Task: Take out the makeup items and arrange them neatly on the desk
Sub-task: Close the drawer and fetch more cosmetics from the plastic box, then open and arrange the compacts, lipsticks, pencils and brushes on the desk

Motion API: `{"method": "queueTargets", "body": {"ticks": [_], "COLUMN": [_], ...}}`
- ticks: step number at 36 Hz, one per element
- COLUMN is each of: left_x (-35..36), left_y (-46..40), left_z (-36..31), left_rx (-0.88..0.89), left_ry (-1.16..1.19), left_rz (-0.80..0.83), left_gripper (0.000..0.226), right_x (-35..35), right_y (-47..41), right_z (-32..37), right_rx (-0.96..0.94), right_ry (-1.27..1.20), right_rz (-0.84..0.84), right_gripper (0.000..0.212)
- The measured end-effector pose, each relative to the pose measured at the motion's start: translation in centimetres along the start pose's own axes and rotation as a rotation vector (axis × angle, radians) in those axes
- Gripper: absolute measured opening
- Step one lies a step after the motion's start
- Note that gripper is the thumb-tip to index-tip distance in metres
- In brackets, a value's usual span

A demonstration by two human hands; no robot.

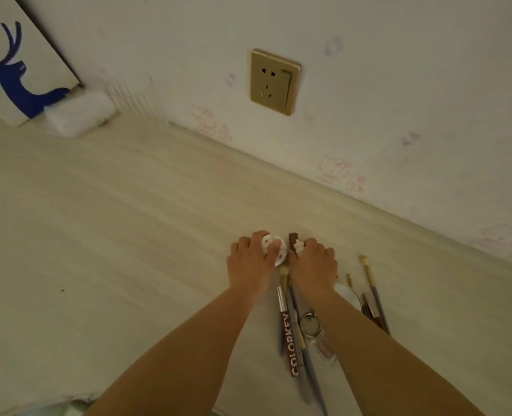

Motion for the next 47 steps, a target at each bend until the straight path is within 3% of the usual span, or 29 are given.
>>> {"method": "queueTargets", "body": {"ticks": [15, 22, 28, 32, 37, 47], "left_x": [0.2, -2.4, -2.3, -1.5, 0.1, 5.4], "left_y": [0.0, 1.3, 3.9, 7.9, 13.4, 28.7], "left_z": [-0.6, -5.6, -9.7, -14.4, -19.4, -26.0], "left_rx": [-0.033, 0.298, 0.506, 0.681, 0.838, 1.121], "left_ry": [-0.055, -0.149, -0.132, -0.145, -0.199, -0.278], "left_rz": [0.089, -0.034, 0.016, 0.066, 0.135, 0.254], "left_gripper": [0.052, 0.041, 0.039, 0.066, 0.059, 0.048], "right_x": [-1.1, -4.9, -6.7, -9.3, -12.7, -14.9], "right_y": [0.8, 3.1, 5.6, 8.9, 13.6, 25.9], "right_z": [-1.1, -2.8, -7.0, -11.5, -17.3, -31.9], "right_rx": [0.033, 0.006, 0.042, 0.1, 0.154, 0.306], "right_ry": [0.165, 0.099, 0.069, 0.019, -0.059, -0.086], "right_rz": [-0.101, -0.237, -0.274, -0.344, -0.461, -0.495], "right_gripper": [0.052, 0.046, 0.042, 0.04, 0.044, 0.048]}}
Point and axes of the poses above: each hand's wrist, its own y-axis away from the middle knuckle, its own x-axis out of the palm, z = x × y, the point moved 7 cm from there along -y, towards the middle knuckle, and after that the axes turned 13 degrees about x, right-handed, at the moved point
